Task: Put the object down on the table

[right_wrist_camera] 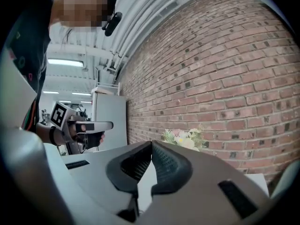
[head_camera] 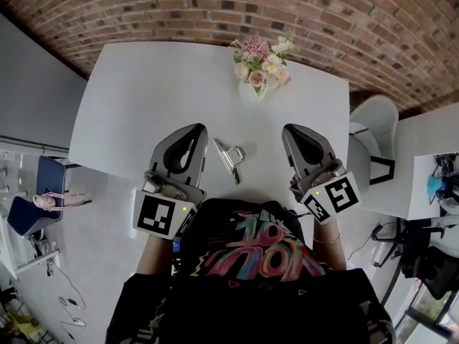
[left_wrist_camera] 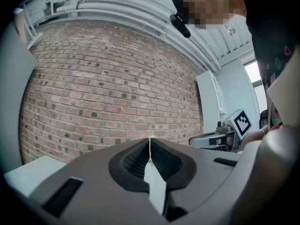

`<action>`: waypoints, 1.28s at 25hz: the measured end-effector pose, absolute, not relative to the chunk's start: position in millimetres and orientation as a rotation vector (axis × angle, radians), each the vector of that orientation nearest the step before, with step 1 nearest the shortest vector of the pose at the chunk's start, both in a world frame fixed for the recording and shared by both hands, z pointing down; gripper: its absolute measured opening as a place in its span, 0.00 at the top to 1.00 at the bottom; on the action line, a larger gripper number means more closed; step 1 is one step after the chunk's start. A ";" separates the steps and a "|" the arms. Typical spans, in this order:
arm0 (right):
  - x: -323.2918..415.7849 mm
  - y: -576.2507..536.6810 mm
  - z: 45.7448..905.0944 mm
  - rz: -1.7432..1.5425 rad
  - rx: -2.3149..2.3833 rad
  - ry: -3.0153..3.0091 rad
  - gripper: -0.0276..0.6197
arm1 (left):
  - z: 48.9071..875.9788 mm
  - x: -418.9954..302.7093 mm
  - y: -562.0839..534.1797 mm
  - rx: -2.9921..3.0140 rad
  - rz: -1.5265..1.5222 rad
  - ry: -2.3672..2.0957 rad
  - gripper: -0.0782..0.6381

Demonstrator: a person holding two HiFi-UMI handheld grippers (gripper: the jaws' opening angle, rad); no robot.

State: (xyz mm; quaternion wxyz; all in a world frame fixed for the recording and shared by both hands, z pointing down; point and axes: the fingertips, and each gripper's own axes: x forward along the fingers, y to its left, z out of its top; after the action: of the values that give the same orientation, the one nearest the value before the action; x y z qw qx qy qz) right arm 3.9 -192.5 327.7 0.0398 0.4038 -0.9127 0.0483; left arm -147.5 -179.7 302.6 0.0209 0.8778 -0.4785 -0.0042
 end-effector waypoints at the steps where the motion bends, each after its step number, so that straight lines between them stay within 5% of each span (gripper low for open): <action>1: 6.6 -191.4 328.7 0.151 1.245 -2.795 0.93 | 303.5 -146.3 -179.2 2.721 -0.013 -1.481 0.85; 32: 1.9 -182.7 337.1 0.190 1.253 -2.805 0.93 | 316.4 -156.0 -173.0 2.692 0.018 -1.518 0.85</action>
State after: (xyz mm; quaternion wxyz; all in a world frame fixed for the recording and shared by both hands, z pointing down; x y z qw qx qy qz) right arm 1.9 -182.7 337.1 0.0320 0.4068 -0.9109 0.0617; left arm -156.0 -173.0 316.4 0.0253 0.8707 -0.4911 0.0058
